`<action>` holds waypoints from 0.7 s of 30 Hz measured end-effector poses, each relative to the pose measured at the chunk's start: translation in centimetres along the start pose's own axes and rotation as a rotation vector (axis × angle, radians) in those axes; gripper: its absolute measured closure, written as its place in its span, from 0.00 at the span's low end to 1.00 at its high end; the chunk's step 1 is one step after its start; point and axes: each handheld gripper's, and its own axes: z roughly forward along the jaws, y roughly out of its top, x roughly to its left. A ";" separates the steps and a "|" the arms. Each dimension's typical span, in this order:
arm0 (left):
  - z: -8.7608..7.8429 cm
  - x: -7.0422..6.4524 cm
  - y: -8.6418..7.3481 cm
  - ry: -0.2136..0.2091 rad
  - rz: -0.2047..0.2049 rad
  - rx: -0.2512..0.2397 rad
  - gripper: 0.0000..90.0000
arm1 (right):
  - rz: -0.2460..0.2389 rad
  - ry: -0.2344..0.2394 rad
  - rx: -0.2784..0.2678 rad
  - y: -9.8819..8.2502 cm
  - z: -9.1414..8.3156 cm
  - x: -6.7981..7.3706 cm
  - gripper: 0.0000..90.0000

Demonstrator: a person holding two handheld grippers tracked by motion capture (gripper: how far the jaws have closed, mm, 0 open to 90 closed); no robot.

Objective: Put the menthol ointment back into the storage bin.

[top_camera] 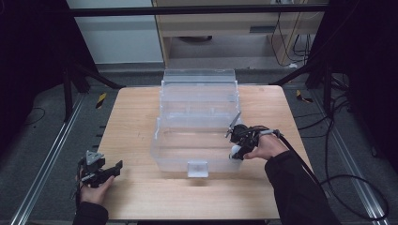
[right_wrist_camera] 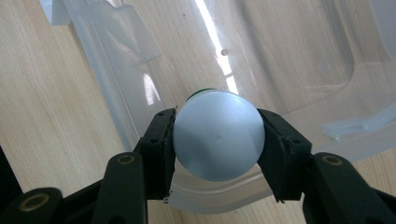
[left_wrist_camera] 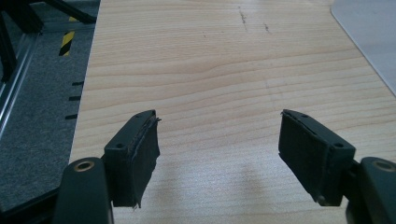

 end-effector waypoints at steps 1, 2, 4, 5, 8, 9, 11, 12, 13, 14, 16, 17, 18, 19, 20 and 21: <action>0.0 0.0 0.0 0.000 0.000 0.000 0.31 | 0.001 -0.002 0.000 0.0 0.0 0.0 0.56; 0.0 0.0 0.0 0.000 -0.003 0.000 0.31 | 0.001 -0.002 0.001 0.0 0.1 0.0 0.56; 0.0 0.0 0.0 0.000 0.000 0.000 0.31 | -0.001 -0.003 0.001 0.0 0.2 0.0 0.56; 0.0 0.0 0.0 0.000 0.000 0.000 0.31 | 0.003 -0.004 0.001 0.0 0.2 0.1 0.56; 0.0 0.0 0.0 0.000 0.000 0.001 0.31 | 0.005 -0.003 -0.006 0.0 0.4 0.0 0.55; 0.0 0.0 0.0 0.000 0.000 0.001 0.31 | 0.012 -0.002 -0.008 0.0 0.4 0.0 0.55; 0.0 0.0 0.0 0.000 -0.004 0.000 0.31 | 0.020 -0.001 -0.009 -0.1 0.4 0.0 0.55; 0.0 0.0 0.0 0.000 -0.004 0.000 0.31 | 0.021 0.001 -0.017 -0.1 0.2 0.0 0.55; 0.0 0.0 0.0 0.000 -0.004 0.000 0.31 | 0.021 0.001 -0.017 -0.1 0.2 0.0 0.55; 0.0 0.0 0.0 0.000 -0.001 0.001 0.31 | 0.026 0.003 -0.023 -0.2 0.1 0.0 0.55; 0.0 0.0 0.0 0.000 -0.001 0.001 0.31 | 0.025 0.002 -0.025 -0.2 0.0 0.0 0.55; 0.0 0.0 0.0 0.000 -0.001 0.001 0.31 | 0.025 0.002 -0.025 -0.2 0.0 0.0 0.55; 0.0 0.0 0.0 0.000 0.000 0.000 0.31 | 0.027 -0.003 -0.026 -0.2 -0.1 0.0 0.55; 0.0 0.0 0.0 0.001 -0.003 -0.001 0.31 | 0.034 -0.006 -0.028 -0.2 -0.2 0.1 0.54; 0.0 0.0 0.0 0.000 -0.004 0.000 0.31 | 0.036 -0.005 -0.035 -0.3 -0.3 0.1 0.54; 0.0 0.0 0.0 0.000 -0.004 0.000 0.31 | 0.036 -0.005 -0.035 -0.3 -0.3 0.1 0.54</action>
